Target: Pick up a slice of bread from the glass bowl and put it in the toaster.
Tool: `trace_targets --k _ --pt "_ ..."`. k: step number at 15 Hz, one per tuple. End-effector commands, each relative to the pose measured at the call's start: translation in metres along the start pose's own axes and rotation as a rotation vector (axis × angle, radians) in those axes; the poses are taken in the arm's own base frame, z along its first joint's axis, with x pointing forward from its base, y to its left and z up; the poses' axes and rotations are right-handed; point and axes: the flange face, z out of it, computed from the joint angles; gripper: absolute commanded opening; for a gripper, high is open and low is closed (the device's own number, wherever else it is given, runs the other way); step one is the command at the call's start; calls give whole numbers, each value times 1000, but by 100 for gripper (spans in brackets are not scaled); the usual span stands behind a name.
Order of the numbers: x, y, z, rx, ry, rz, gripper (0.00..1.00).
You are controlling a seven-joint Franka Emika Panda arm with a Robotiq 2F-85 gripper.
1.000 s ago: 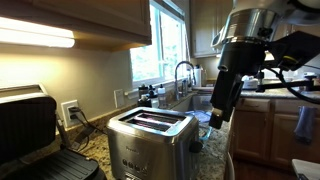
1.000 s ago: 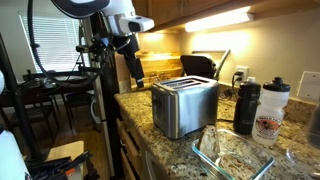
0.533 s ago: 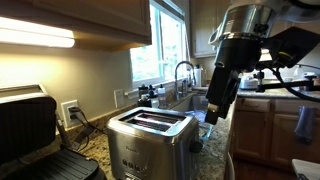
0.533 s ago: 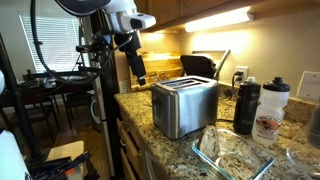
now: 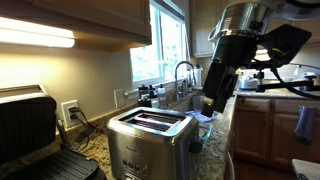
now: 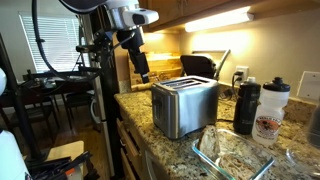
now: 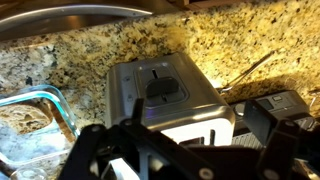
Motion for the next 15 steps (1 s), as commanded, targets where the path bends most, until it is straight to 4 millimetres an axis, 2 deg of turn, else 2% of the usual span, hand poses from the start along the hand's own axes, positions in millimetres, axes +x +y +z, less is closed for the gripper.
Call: trace_targets --k 1,15 --pt "5 15 -12 -39 37 48 100" --pt "10 74 -25 -192 95 193 100"
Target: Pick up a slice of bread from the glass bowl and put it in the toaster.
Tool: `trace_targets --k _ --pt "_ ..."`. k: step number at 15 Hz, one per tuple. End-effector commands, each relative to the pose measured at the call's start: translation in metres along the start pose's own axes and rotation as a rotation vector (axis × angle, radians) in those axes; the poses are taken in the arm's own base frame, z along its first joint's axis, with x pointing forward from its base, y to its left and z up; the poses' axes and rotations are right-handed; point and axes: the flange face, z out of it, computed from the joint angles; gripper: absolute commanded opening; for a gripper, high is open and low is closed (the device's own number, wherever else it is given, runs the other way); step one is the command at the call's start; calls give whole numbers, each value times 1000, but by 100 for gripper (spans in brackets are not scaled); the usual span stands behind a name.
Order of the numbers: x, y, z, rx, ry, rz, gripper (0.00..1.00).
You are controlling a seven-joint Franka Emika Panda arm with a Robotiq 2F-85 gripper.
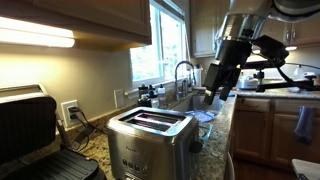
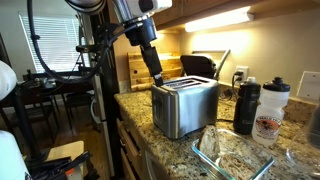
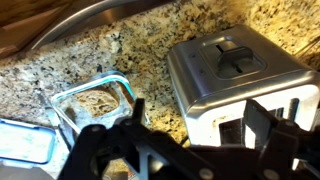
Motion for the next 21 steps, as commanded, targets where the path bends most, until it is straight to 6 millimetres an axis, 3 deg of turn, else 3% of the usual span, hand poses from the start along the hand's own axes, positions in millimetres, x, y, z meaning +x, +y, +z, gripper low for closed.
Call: trace_targets --k 1,5,6,13,14,21 --pt "-3 17 -8 -46 35 69 100" --pt "1 26 -11 -54 38 101 100" --pt "5 21 -2 -45 15 72 100" --pt "5 21 -1 -44 10 71 100" --pt "-4 10 -8 -56 13 75 100" --pt "-6 -2 -7 -90 20 106 100"
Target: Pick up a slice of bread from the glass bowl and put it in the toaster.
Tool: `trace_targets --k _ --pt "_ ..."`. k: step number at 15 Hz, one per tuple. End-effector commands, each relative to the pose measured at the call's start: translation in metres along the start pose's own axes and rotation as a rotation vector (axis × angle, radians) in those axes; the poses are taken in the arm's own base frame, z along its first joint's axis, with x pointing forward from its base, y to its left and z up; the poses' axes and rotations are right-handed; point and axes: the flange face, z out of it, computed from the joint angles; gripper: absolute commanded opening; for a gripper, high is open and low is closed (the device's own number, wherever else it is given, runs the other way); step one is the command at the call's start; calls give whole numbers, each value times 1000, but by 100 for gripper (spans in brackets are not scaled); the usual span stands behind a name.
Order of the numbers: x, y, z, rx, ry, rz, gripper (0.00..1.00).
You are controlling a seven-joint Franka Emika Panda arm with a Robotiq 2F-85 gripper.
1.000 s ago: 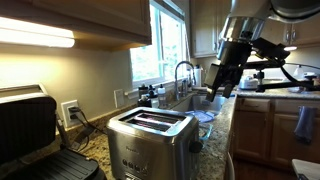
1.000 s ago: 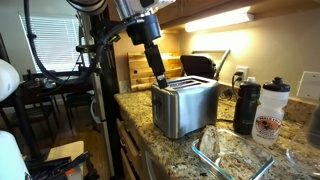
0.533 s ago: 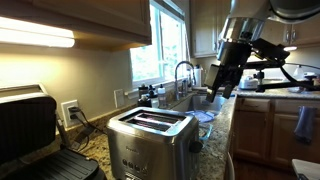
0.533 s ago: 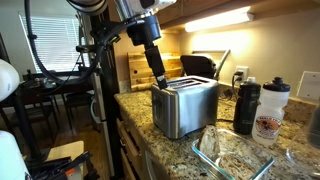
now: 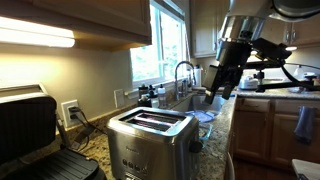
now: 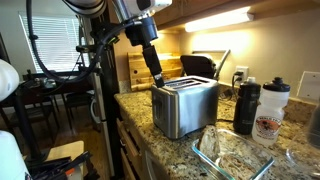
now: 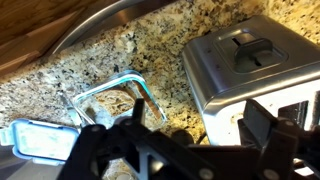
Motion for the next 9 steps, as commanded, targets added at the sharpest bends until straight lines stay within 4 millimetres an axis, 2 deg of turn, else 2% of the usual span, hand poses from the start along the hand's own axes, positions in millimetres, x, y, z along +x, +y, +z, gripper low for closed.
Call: trace_targets --k 1,6,9 --pt "-6 -4 -7 -27 1 51 100" --pt "1 1 -3 -46 4 124 100" --pt "7 11 1 -59 5 162 100"
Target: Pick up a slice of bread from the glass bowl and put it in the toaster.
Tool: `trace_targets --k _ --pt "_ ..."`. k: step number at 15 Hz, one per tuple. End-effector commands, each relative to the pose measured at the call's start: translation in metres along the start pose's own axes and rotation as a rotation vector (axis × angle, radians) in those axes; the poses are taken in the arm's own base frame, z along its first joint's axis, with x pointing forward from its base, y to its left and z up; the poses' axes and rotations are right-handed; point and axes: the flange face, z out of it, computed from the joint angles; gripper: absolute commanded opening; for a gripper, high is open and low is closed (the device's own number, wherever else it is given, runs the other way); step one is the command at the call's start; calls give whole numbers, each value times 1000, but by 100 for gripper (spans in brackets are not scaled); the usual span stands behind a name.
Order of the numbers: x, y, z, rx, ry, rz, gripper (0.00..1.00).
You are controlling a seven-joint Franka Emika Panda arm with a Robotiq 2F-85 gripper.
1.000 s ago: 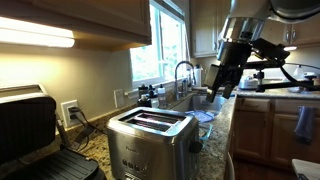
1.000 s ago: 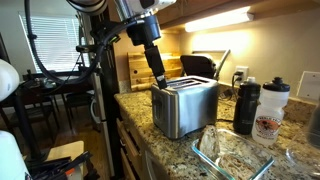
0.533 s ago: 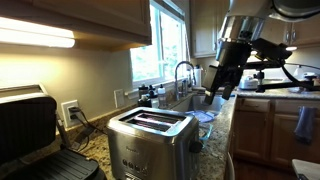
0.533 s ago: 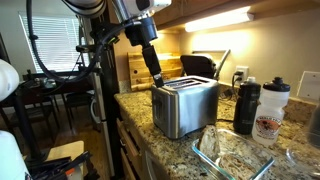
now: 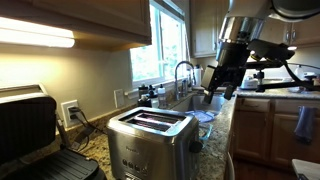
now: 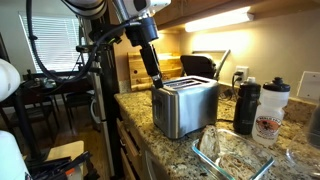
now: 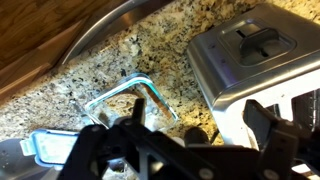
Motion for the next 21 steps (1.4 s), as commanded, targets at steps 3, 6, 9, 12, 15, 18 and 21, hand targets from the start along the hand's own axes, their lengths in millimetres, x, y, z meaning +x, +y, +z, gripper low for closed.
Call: trace_targets --k 3,6,9,12,15,18,21 --pt "17 18 7 -43 -5 68 100" --pt "27 26 15 -48 -30 72 100" --pt "38 33 26 -51 -58 82 100" --pt "52 42 36 -52 -88 100 100" --pt "64 48 45 -50 -121 105 100" --pt "74 52 52 -36 -156 87 100" --pt "83 56 57 -38 -178 50 100"
